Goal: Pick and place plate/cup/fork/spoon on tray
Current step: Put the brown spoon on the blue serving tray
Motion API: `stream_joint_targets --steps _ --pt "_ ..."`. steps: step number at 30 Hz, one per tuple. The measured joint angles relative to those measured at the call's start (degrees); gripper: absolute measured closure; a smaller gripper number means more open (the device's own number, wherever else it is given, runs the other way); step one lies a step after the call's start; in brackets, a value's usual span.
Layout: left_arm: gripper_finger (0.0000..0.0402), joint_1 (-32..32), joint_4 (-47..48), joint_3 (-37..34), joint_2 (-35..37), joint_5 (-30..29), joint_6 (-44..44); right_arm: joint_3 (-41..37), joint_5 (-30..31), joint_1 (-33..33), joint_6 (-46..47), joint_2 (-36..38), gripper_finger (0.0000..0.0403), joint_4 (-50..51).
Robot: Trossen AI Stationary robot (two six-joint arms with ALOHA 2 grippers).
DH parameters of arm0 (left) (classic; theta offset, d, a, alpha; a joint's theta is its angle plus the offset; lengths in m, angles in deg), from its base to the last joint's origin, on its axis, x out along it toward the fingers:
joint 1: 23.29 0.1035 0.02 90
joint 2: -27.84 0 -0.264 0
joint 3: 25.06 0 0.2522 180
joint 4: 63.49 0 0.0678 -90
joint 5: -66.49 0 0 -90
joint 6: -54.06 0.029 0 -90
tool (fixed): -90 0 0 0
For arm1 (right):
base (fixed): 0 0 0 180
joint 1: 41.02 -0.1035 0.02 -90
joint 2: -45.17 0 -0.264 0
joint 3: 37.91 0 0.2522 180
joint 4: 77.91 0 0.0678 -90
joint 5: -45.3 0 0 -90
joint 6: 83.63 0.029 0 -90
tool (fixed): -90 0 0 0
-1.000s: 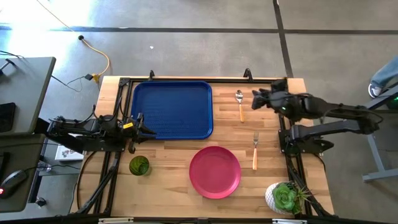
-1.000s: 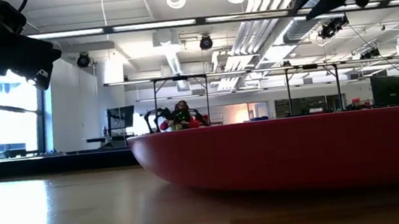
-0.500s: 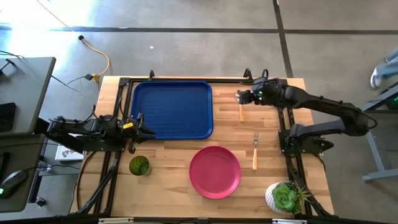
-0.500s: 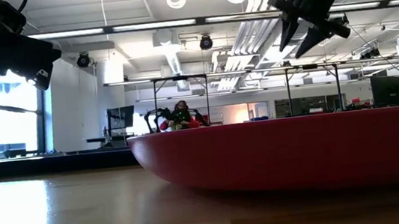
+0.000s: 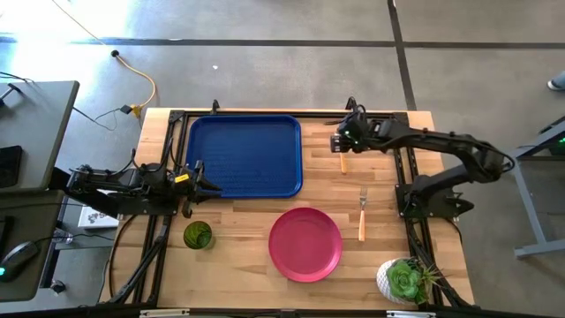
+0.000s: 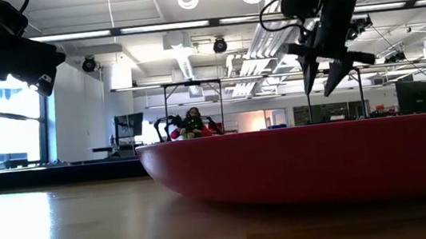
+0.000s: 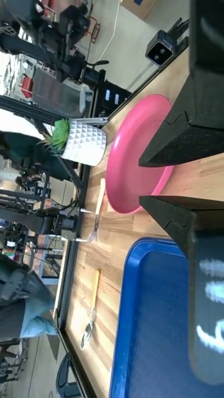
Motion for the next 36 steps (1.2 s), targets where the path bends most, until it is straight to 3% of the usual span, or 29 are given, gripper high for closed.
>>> stream_joint_targets --steps 15,36 --pt "0.0326 0.0 -1.2 0.0 0.0 0.0 0.0 0.0 -2.7 0.8 -0.2 -13.5 0.0213 -1.2" --pt "0.0326 0.0 -1.1 0.0 0.0 0.0 0.0 0.0 -4.6 6.5 -6.1 -22.8 0.0213 -7.2"
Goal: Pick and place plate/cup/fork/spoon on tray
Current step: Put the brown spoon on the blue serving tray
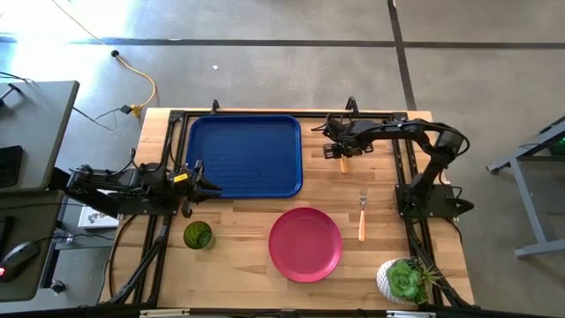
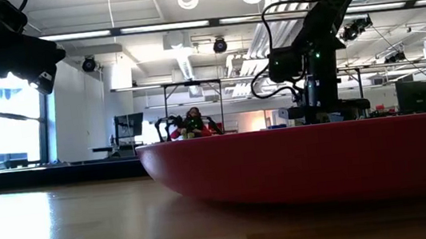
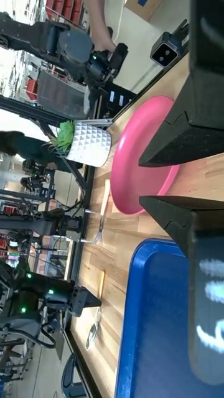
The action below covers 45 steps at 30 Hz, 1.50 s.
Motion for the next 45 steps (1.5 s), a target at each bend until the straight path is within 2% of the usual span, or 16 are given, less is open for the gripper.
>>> stream_joint_targets --steps 6,16,23,36,45 --pt "0.0326 0.0 0.0 0.0 0.0 0.0 0.0 0.1 -0.4 0.3 -0.5 -0.7 0.0223 -0.4" --pt "0.0326 0.0 0.0 0.0 0.0 0.0 0.0 0.1 -2.3 0.9 0.6 -0.7 0.0323 -0.8" --pt "0.0326 0.0 0.0 0.0 0.0 0.0 0.0 0.1 -2.2 0.9 1.8 -0.7 0.0365 -0.7" --pt "0.0326 0.0 0.0 0.0 0.0 0.0 0.0 0.8 -1.8 -0.4 6.5 0.2 0.0372 0.5" --pt "0.0326 0.0 0.0 0.0 0.0 0.0 0.0 6.2 -1.7 -4.6 10.8 1.1 0.0374 -0.2"
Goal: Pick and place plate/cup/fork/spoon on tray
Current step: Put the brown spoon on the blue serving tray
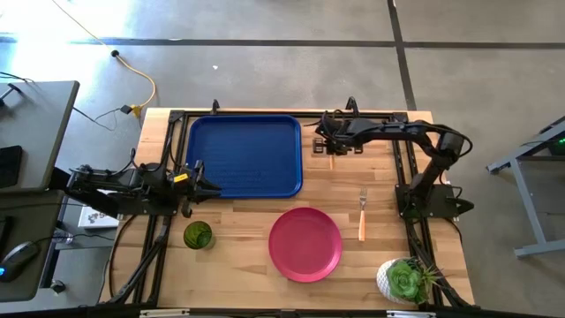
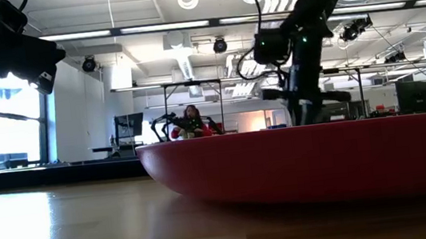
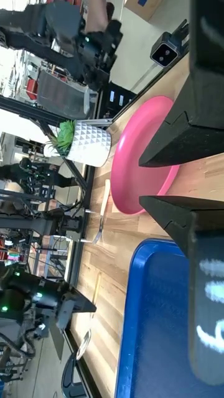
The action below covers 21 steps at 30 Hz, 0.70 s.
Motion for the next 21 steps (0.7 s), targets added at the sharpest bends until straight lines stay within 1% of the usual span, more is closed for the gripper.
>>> stream_joint_targets --steps 4,12,21 --pt "0.0326 0.0 0.0 0.0 0.0 0.0 0.0 3.0 0.1 -2.1 1.1 0.0 0.0375 0.1" --pt "0.0326 0.0 0.0 0.0 0.0 0.0 0.0 10.8 4.1 -6.3 2.4 0.0 0.0375 0.1" --pt "0.0326 0.0 0.0 0.0 0.0 0.0 0.0 21.9 12.1 -10.3 0.5 0.1 0.0375 0.0"
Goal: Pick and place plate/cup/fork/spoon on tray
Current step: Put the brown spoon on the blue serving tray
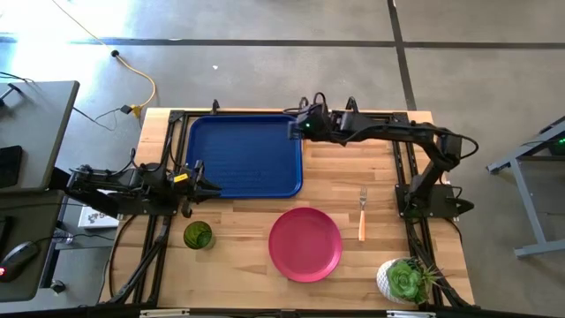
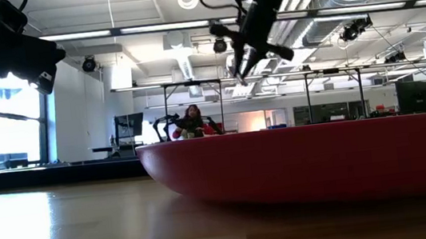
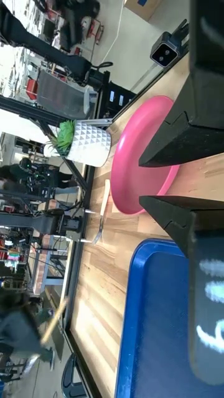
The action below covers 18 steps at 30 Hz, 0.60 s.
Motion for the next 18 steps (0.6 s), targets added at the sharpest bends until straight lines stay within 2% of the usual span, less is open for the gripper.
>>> stream_joint_targets --steps 11,18 --pt "0.0326 0.0 0.0 0.0 0.0 0.0 0.0 10.7 7.3 -3.6 -3.3 0.0 0.0375 0.4" --pt "0.0326 0.0 0.0 0.0 0.0 0.0 0.0 10.8 9.3 -5.0 0.0 -0.7 0.0375 0.5"
